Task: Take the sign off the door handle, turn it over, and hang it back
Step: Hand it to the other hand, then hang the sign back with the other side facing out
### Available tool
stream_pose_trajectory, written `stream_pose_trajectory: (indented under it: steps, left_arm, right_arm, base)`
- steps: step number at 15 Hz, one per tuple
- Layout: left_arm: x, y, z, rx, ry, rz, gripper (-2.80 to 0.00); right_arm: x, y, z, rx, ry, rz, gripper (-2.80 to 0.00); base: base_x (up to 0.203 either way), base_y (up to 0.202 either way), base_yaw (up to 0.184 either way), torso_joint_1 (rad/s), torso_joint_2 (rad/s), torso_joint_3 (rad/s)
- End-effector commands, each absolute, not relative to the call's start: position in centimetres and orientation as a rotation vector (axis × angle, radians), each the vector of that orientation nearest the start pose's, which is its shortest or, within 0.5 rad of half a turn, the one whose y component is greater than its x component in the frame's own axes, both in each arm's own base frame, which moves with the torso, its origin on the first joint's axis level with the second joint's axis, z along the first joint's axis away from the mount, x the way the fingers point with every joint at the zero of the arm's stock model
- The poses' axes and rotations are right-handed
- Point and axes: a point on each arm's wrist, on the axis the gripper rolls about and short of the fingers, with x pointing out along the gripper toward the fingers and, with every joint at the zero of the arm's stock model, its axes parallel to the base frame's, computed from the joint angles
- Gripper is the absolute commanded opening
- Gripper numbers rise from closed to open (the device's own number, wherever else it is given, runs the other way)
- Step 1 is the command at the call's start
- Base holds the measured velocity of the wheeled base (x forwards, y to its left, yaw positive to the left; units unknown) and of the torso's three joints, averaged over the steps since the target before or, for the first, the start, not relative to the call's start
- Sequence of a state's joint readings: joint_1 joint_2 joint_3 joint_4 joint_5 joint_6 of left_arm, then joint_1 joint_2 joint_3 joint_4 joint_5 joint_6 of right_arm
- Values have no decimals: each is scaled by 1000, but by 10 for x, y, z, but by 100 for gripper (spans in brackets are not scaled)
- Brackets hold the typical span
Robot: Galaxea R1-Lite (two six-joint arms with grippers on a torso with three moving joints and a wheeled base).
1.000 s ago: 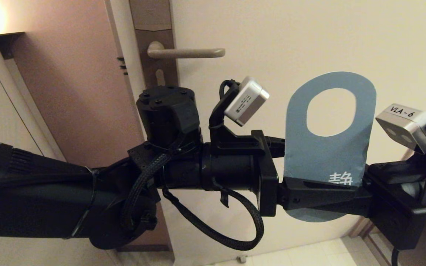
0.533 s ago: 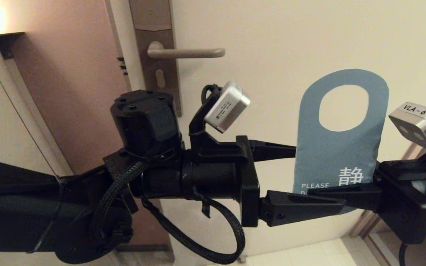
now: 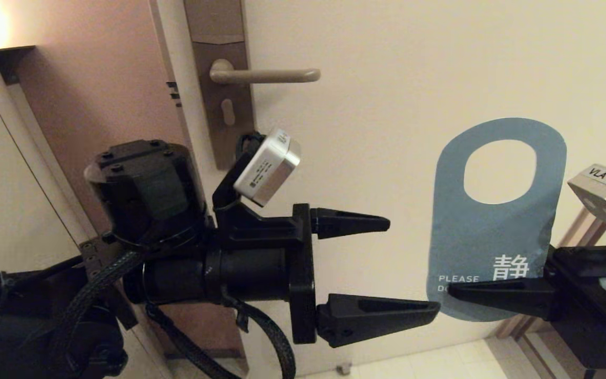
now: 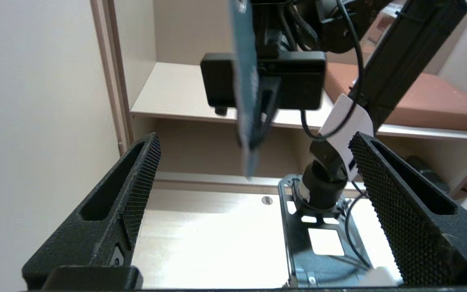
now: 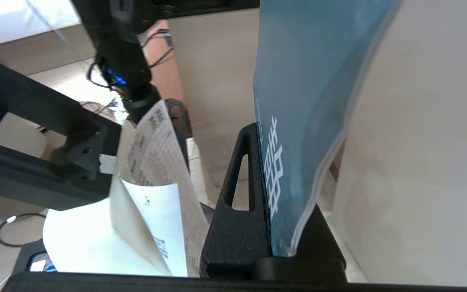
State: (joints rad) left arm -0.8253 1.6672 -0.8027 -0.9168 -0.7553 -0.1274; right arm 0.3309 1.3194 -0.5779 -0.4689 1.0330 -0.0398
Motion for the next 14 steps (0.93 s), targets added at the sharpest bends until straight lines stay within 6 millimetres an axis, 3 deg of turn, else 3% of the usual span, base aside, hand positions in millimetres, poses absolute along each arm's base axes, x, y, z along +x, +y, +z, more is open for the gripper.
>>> stream_pose_trajectory:
  steps: [1,2,7,11,14]
  left_arm:
    - [183,-217,224,-100,23,-1577,0]
    - [180,-213,223,-90,19,-1574,-280]
    - [173,-190,225,-79,0,-1494,-280]
    - [176,-178,215,-39,18,-1223,-280]
    - [174,-156,210,80,83,-1016,-280]
  right_arm:
    - [172,80,205,61,234,1359,-280]
    - [171,79,205,59,234,1350,-280]
    - [162,76,202,52,232,1308,-280]
    - [161,74,199,42,243,1226,-280]
    - [160,73,196,36,253,1176,-280]
  base:
    - [0,0,0,0,0,0]
    - [0,0,0,0,0,0]
    - [0,0,0,0,0,0]
    - [0,0,0,0,0,0]
    - [0,0,0,0,0,0]
